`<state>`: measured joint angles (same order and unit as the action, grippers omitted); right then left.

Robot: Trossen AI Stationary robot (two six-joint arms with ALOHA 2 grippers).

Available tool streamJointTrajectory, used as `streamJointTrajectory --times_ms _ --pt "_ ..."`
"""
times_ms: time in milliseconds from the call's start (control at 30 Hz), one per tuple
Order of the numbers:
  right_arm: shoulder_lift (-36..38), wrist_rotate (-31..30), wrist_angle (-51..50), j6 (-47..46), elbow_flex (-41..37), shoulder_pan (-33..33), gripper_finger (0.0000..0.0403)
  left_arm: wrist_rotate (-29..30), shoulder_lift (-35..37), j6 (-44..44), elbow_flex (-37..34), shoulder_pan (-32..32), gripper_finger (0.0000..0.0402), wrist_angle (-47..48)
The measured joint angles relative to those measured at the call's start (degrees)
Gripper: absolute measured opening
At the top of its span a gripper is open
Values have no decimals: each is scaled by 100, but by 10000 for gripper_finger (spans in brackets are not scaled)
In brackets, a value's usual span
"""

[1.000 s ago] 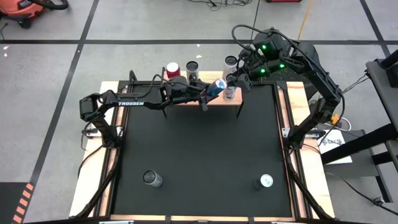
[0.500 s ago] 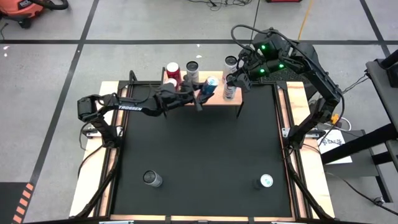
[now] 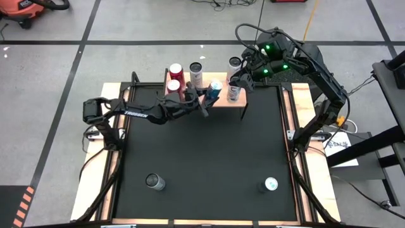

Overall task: Place canned beverage on shelf
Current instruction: Put the top blue soda can on the shelf

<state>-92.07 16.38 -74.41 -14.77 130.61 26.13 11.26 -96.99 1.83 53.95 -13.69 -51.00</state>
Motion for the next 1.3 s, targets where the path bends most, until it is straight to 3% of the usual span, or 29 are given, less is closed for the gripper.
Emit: streamJointTrajectory --times_ms 300,533,1300 --pt "0 2 0 48 0 0 274 763 -488 -5 4 71 219 -774" --pt "0 4 2 68 0 0 274 1012 -893 -4 9 70 219 -1321" --pt "0 4 4 53 0 0 274 1192 -1331 -2 52 -99 219 -1747"
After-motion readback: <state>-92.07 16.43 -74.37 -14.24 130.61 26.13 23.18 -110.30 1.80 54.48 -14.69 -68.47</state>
